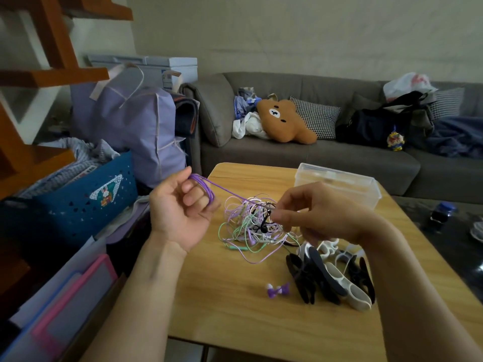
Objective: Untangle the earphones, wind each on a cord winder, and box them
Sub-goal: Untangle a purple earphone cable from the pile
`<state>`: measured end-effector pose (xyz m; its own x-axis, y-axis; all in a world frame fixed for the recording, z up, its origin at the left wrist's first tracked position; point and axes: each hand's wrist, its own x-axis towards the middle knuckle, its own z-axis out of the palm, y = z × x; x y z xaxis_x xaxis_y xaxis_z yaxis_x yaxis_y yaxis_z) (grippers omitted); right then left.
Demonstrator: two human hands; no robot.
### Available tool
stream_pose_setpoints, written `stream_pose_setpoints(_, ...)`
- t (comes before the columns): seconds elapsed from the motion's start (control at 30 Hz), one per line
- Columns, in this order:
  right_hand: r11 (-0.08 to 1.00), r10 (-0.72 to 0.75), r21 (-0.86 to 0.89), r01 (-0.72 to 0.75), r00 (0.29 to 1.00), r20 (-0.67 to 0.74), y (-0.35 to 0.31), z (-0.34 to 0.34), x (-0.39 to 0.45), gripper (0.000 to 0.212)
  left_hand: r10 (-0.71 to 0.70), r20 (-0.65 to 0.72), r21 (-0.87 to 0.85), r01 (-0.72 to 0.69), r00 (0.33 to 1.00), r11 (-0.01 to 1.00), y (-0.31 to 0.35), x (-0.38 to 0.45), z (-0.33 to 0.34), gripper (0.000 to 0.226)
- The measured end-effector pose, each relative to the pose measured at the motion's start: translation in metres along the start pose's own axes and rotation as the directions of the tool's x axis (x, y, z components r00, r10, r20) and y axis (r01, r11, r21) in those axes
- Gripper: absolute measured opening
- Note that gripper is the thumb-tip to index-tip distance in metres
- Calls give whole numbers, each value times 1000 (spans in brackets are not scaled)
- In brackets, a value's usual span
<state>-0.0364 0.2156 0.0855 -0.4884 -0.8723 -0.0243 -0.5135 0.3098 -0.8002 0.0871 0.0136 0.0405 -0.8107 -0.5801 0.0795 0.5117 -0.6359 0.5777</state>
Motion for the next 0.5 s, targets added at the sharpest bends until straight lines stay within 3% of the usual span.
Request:
stream_pose_setpoints(0.13,997,-18,-82,1,979,-204,9,-13,2,25,85,-180,-34,-92,980,995,1,8,-10,41)
stream_pose_setpoints(0.23,999,-6,-32,-8,909,-417,18,-20,2,38,98,-236,-43,-111,967,993,0,10,-14,41)
stream_pose_setpoints(0.3,1000,10,7,-8,884,-467,20,-25,0,37,109,-263,-33,-122,959,992,-1,11,-13,40)
stream_pose_setpoints(0.37,977,25,199,74,889,-456,22,-30,-3,31,115,-293,-18,-125,949,992,-1,12,-14,40)
stream_pose_setpoints(0.43,867,67,469,167,894,-443,26,-34,-4,17,117,-332,-23,-132,936,991,0,13,-17,40)
stream_pose_setpoints(0.5,803,140,569,179,871,-471,34,-43,-6,2,127,-374,-21,-145,919,989,3,13,-21,40)
